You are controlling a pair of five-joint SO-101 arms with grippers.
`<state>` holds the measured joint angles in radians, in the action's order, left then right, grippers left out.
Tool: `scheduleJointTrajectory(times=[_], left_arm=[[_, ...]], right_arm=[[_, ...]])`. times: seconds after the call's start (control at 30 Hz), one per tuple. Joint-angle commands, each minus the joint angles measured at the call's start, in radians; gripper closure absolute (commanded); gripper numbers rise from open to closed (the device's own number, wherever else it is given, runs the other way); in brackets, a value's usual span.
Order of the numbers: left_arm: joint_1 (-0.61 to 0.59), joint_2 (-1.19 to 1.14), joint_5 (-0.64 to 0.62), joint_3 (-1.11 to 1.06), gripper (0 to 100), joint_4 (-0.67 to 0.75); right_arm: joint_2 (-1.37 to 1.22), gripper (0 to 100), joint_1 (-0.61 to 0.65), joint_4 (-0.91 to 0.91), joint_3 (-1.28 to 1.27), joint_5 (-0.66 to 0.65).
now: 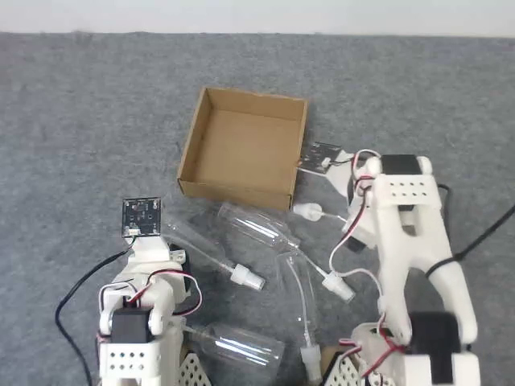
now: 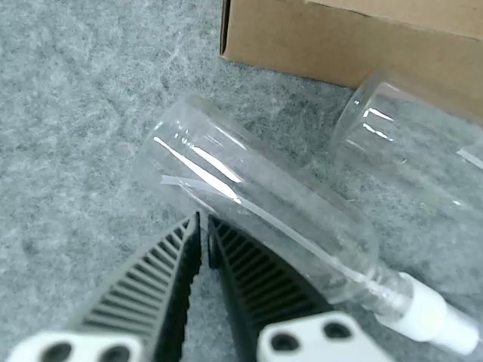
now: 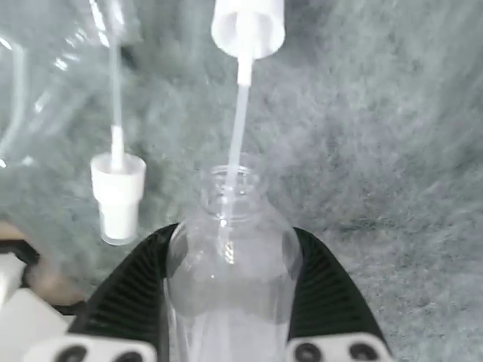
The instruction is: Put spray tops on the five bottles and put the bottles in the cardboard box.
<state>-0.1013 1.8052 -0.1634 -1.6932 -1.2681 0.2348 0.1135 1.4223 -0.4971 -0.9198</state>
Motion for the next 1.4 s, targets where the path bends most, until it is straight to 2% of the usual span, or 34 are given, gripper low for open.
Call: scheduleJointTrajectory(times=[0.0, 0.37, 0.93, 1.3, 1.37], left_arm=[[-0.002, 0.018, 0.005, 0.008, 99, 0.002], [-0.002, 0.018, 0.005, 0.008, 99, 0.002], [-0.002, 0.018, 0.005, 0.008, 99, 0.002], [-0.002, 0.018, 0.005, 0.008, 99, 0.002], [-0.002, 0.018, 0.005, 0.008, 99, 0.002]], right_arm=[[0.105, 99.1, 0.053, 0.021, 0.054, 0.08], [0.232, 99.1, 0.206, 0.021, 0.054, 0.284], [0.337, 99.1, 0.489, -0.008, 0.055, 0.408], [0.338, 99.1, 0.518, -0.097, 0.057, 0.436], [0.338, 99.1, 0.515, -0.113, 0.068, 0.479]])
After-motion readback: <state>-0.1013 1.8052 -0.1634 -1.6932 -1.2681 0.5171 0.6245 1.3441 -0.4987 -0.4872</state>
